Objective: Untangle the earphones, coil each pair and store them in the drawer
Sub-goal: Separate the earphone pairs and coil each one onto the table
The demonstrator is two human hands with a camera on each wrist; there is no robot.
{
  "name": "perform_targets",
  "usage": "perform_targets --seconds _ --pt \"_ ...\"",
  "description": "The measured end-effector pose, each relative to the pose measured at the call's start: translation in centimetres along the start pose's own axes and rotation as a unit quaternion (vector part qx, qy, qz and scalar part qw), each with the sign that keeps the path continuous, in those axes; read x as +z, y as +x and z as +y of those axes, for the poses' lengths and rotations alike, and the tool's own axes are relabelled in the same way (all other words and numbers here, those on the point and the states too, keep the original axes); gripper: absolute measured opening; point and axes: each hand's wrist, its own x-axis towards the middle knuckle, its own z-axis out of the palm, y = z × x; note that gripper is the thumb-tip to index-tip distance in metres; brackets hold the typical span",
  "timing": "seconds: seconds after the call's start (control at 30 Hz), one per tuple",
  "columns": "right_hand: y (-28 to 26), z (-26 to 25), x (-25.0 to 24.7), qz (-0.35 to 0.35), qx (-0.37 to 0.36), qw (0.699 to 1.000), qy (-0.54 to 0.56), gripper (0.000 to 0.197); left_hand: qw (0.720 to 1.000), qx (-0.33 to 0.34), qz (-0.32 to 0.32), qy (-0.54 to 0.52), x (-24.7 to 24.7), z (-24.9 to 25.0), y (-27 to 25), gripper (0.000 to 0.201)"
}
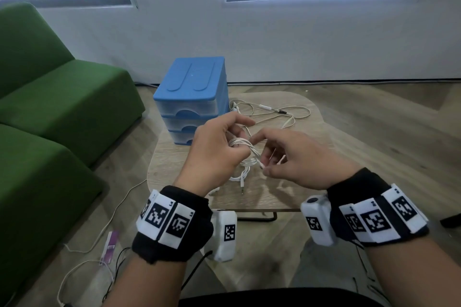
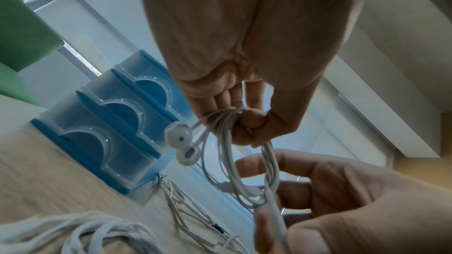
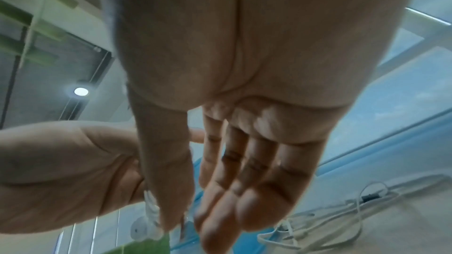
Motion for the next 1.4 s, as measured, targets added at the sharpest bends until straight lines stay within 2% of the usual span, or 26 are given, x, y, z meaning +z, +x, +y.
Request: perform_targets --seconds 0.1,0.3,0.43,0.63,0.87,0.97,1.07,1.23,1.4 --pt "0.3 -0.2 0.4 -0.015 0.005 0.999 0.046 0.040 1.000 -0.003 -0.011 -0.013 -0.3 0.1 0.1 0.047" --pt "1.1 -0.9 -0.1 0.028 -0.027 0.988 0.147 0.018 0.998 -0.006 -0.028 -0.053 -1.0 0.0 0.1 0.046" --pt "1.3 -1.4 -0.1 0.046 -0.036 0.986 0.155 0.005 0.996 -0.011 -0.028 -0.086 -1.5 -0.1 0.3 0.046" --pt "1.1 -1.0 -0.2 0.064 -0.012 0.984 0.168 0.003 0.986 -0.036 -0.061 -0.151 -1.6 -0.6 0.2 0.047" --pt "0.3 0.9 -1.1 0.109 0.078 0.975 0.178 0.006 0.975 -0.110 -0.090 -0.171 0.0 -1.4 0.4 0.045" --pt "0.1 2.0 -1.1 0.106 0.119 0.973 0.166 0.014 0.976 -0.139 -0.100 -0.136 1.8 -2.1 0.9 0.042" --pt "-0.1 3.4 -1.0 0.099 0.162 0.973 0.134 0.014 0.983 -0.145 -0.098 -0.054 3.6 -2.5 1.3 0.039" --pt "-0.5 4.5 -0.4 0.102 0.237 0.958 0.127 0.008 0.986 -0.115 -0.087 0.083 5.4 -2.5 1.5 0.034" --pt "-0.4 4.8 -0.1 0.118 0.254 0.955 0.097 0.006 0.976 -0.085 -0.090 0.182 5.8 -2.9 2.3 0.021"
